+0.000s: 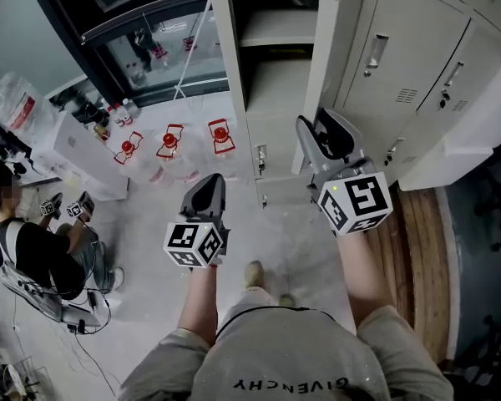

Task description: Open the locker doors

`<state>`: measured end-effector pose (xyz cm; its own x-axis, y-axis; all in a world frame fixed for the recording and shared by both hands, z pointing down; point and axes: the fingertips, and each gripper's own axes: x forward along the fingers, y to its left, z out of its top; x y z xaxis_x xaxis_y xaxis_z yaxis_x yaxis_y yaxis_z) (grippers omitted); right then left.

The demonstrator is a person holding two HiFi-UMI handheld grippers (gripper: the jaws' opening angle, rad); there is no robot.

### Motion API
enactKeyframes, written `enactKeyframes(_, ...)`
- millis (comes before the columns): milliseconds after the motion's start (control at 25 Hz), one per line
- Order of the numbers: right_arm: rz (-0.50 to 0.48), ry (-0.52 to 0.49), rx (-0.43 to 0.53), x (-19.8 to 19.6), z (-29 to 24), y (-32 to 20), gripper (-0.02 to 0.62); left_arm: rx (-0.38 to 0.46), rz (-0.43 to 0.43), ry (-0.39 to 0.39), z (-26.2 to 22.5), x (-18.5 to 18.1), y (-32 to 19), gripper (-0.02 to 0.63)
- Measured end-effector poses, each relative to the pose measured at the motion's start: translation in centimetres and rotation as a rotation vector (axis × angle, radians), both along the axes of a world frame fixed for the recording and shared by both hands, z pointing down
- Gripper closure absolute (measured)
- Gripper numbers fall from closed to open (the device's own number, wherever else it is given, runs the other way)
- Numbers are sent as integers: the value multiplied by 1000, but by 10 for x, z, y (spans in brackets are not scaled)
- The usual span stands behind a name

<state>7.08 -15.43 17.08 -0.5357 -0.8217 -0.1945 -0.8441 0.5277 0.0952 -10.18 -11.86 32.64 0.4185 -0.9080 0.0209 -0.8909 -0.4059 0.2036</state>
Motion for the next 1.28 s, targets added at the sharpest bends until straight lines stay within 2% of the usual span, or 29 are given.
enactKeyframes(480, -57, -64, -1, 69, 2, 26, 451, 10, -41, -20, -3, 10, 39, 607)
enactKeyframes(920, -7, -66, 12, 118, 3, 36, 448, 28, -63, -32, -11, 17, 57, 607)
enactKeyframes(1280, 78, -72, 18, 165, 1, 37, 473, 28, -64, -30, -13, 30, 60, 607)
